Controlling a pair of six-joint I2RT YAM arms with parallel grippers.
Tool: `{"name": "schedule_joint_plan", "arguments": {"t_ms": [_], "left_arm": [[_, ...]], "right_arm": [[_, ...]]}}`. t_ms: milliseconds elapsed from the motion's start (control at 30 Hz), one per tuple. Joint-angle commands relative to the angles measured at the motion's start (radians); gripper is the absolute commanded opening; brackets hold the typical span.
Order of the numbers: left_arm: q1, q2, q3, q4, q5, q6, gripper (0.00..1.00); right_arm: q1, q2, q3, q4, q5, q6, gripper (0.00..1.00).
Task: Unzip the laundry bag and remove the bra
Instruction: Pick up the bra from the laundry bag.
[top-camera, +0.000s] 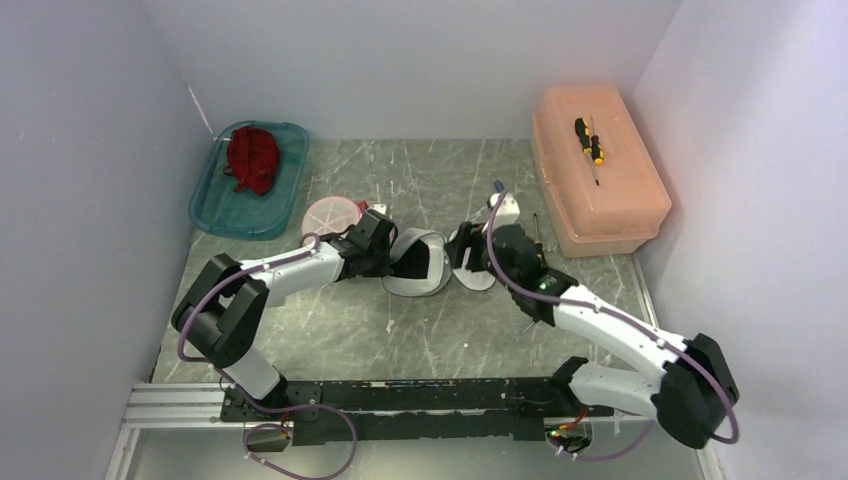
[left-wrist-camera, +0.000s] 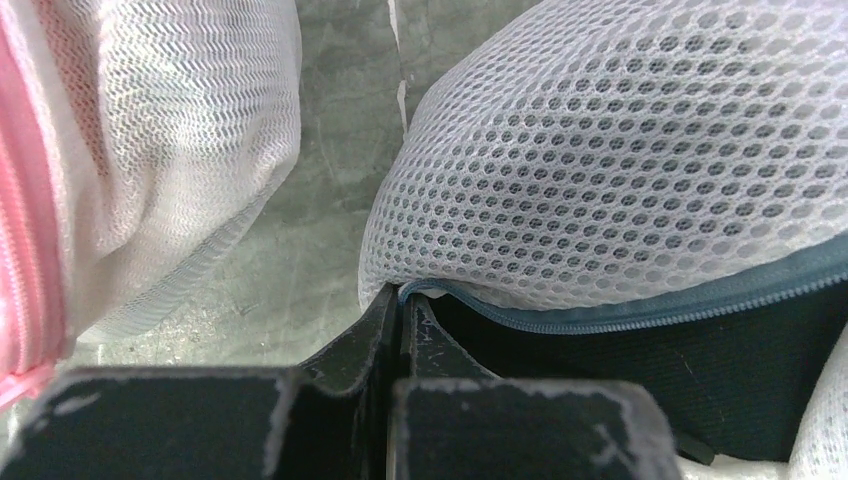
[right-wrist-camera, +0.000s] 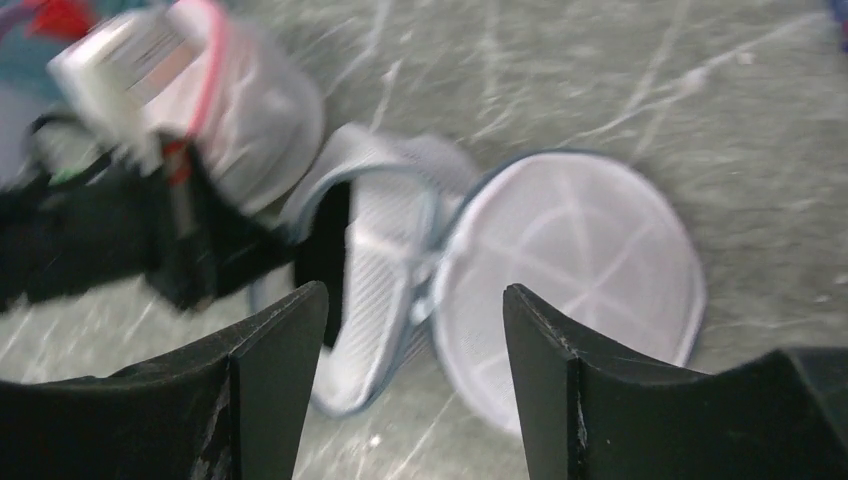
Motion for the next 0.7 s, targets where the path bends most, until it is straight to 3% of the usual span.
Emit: {"name": "schedule_joint_plan", "arguments": {"t_ms": [0,233,467,667], "left_arm": [[-0.002,-0.049,-0.019,0.039,0.041,0.006,0.03],[-0.003,-0.072,-0.032,0.065,0.107,-0.007,0.03],[-0.002,-0.095,-0.017,0.075,0.164,-0.017,0.03],[-0.002,-0.089,-0.018,0.081,0.168,-0.016,0.03]], "right_arm": [[-0.119,0.122,0.078,-0.024,-0.147,0.068,0.69],[-0.109,0.197,0.131,-0.014,-0.180,0.066,0.71],[-0.063,0.257,0.173,-0.127,-0.085,0.046,0.72],[-0.063,0.350,0.207,-0.205,0.002,0.059,0.65]]}}
